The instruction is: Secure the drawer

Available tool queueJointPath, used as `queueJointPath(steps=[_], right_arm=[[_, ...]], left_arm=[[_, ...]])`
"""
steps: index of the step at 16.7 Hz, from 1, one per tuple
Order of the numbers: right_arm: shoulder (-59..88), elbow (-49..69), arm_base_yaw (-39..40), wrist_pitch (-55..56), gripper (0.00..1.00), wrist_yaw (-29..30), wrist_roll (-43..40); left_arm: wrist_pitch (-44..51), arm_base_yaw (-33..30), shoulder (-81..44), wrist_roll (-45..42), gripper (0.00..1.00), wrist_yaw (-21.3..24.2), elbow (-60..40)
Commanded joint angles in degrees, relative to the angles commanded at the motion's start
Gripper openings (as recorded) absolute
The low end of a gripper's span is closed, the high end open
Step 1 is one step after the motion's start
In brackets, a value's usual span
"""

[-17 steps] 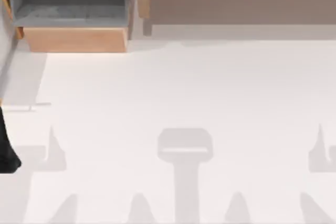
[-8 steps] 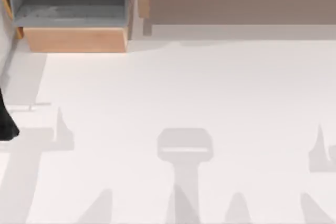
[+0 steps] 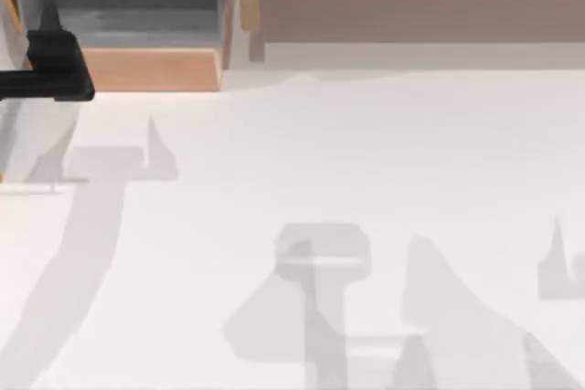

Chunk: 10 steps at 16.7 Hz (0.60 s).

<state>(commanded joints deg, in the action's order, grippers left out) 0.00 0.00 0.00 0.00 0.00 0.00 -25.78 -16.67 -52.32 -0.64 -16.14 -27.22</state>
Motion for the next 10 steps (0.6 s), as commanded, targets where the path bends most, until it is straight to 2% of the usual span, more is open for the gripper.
queueJointPath(steps=[4, 10], right_arm=[[0.0, 0.0, 0.0, 0.0, 1.00, 0.0, 0.0], [0.0, 0.0, 0.0, 0.0, 1.00, 0.0, 0.0]], left_arm=[[-5.2, -3.3, -11.2, -0.2, 1.00, -3.3, -5.5], [-6.2, -3.8, -13.1, -0.2, 1.00, -3.9, -6.4]])
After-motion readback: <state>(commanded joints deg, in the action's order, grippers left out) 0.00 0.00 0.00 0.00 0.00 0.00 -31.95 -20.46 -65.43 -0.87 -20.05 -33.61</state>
